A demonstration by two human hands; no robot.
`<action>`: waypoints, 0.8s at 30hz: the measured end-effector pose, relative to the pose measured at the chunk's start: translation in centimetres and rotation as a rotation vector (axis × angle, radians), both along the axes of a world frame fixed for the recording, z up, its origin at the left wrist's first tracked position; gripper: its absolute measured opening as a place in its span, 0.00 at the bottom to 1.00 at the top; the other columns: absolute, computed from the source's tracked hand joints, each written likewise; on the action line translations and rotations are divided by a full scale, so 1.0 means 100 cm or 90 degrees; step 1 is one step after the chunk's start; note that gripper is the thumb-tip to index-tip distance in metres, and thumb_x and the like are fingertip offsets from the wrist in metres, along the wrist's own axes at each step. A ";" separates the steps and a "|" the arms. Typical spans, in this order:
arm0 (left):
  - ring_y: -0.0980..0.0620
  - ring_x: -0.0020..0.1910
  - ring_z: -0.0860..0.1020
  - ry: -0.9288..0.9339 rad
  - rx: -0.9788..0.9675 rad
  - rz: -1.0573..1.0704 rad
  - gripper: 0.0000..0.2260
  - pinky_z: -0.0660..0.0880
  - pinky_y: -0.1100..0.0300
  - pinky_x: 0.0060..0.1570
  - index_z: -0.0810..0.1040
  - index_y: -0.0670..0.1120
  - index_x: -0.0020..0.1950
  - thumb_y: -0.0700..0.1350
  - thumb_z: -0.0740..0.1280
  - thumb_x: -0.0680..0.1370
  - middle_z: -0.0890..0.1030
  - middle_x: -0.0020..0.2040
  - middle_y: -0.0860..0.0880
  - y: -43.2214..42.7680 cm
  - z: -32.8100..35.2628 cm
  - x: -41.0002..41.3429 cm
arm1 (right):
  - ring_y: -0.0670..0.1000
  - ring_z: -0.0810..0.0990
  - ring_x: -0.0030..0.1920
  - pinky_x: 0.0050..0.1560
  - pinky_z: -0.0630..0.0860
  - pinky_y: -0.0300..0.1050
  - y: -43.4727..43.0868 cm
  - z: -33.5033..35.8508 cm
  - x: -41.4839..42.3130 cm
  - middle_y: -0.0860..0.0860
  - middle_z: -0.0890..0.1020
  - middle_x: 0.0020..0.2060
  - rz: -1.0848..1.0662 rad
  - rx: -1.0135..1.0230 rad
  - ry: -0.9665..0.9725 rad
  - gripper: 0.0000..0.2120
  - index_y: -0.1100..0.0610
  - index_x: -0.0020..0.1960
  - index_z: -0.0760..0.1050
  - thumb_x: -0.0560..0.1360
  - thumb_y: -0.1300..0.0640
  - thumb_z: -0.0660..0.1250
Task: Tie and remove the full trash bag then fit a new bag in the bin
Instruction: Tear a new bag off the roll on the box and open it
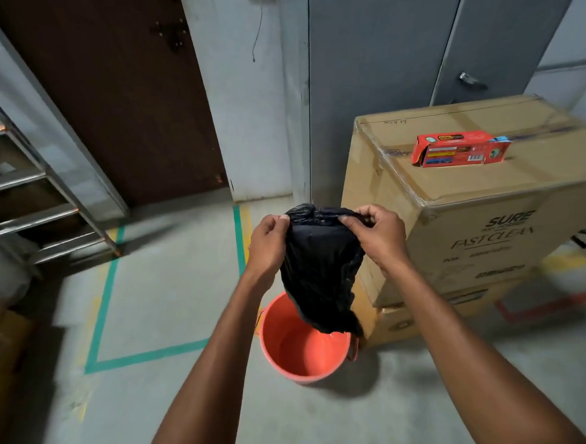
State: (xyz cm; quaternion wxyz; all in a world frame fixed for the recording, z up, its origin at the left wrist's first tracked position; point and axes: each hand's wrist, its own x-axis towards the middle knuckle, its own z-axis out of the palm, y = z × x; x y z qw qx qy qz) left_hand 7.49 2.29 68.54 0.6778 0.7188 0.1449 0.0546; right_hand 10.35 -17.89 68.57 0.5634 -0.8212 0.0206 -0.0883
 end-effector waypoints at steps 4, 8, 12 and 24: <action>0.48 0.44 0.73 -0.044 -0.066 -0.003 0.12 0.72 0.51 0.48 0.75 0.42 0.47 0.49 0.63 0.85 0.76 0.43 0.43 -0.004 0.008 0.001 | 0.46 0.83 0.48 0.48 0.76 0.44 0.006 0.000 -0.004 0.43 0.84 0.44 -0.055 -0.017 0.024 0.06 0.50 0.51 0.81 0.77 0.49 0.73; 0.50 0.44 0.77 -0.079 -0.064 0.052 0.13 0.76 0.50 0.50 0.77 0.41 0.48 0.50 0.64 0.84 0.80 0.43 0.45 -0.011 0.005 0.004 | 0.51 0.77 0.53 0.56 0.74 0.50 0.024 0.000 -0.031 0.47 0.81 0.50 -0.129 -0.141 -0.230 0.12 0.55 0.55 0.78 0.78 0.48 0.72; 0.52 0.43 0.78 -0.111 -0.105 0.034 0.12 0.76 0.53 0.47 0.79 0.40 0.50 0.49 0.67 0.83 0.81 0.42 0.46 -0.016 0.001 0.003 | 0.52 0.78 0.53 0.55 0.76 0.49 0.048 -0.003 -0.045 0.48 0.84 0.50 0.028 -0.177 -0.206 0.14 0.54 0.55 0.82 0.74 0.48 0.76; 0.51 0.37 0.74 -0.189 0.127 -0.028 0.08 0.72 0.54 0.39 0.78 0.45 0.43 0.45 0.75 0.77 0.80 0.37 0.42 0.020 -0.002 0.001 | 0.56 0.79 0.49 0.51 0.76 0.53 0.021 0.012 -0.035 0.46 0.82 0.42 -0.014 -0.162 -0.129 0.02 0.54 0.49 0.81 0.79 0.59 0.70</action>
